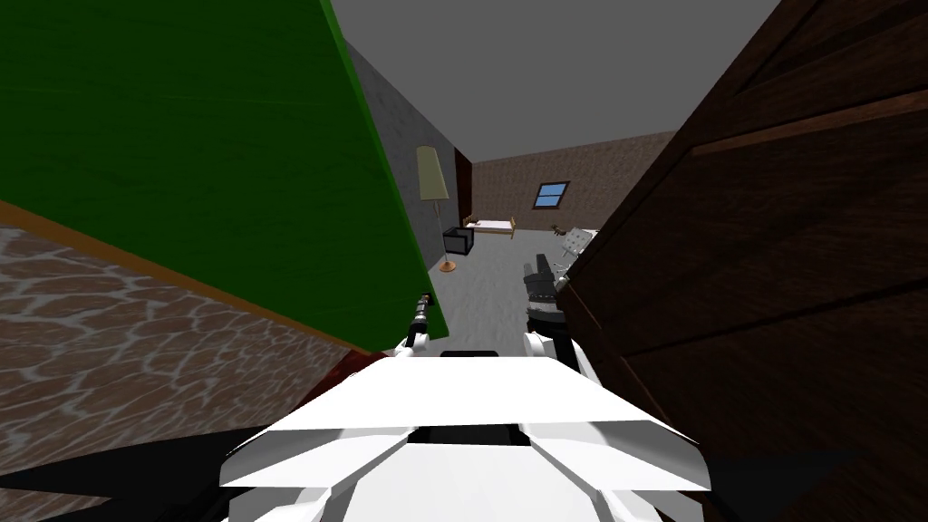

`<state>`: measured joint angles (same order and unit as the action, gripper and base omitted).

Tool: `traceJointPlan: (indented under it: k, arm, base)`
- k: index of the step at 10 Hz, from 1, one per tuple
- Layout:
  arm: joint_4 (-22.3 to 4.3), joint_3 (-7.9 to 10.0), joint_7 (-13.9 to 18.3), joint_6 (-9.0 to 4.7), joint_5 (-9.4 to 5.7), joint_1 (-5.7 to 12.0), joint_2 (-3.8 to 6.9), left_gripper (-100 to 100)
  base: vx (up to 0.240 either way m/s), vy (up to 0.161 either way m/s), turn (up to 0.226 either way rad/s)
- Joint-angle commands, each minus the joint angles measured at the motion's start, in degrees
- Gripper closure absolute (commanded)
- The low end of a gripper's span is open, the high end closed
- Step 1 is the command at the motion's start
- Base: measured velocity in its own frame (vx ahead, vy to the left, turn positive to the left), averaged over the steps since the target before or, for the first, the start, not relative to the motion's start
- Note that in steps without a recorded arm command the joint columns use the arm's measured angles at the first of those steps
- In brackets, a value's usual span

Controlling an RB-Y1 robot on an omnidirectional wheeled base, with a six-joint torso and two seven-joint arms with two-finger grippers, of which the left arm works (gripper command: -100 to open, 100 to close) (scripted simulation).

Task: Push the door open

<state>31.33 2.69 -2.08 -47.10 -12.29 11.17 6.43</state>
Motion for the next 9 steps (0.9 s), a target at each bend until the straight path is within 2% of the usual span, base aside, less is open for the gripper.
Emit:
traceJointPlan:
  k: [1,3,9]
  arm:
    - [0.19,0.79,-0.41,0.02,-0.33,0.17,0.1,100]
    - [-0.23,1.02,-0.45,-0.19,-0.43,0.1,0.12,100]
    - [-0.35,4.33,-1.75,-0.3,-2.54,-0.1,0.94,100]
  base:
    - [0.156,-0.07,0.05]
    - [0.111,-0.044,0.031]
    - [0.179,-0.041,0.045]
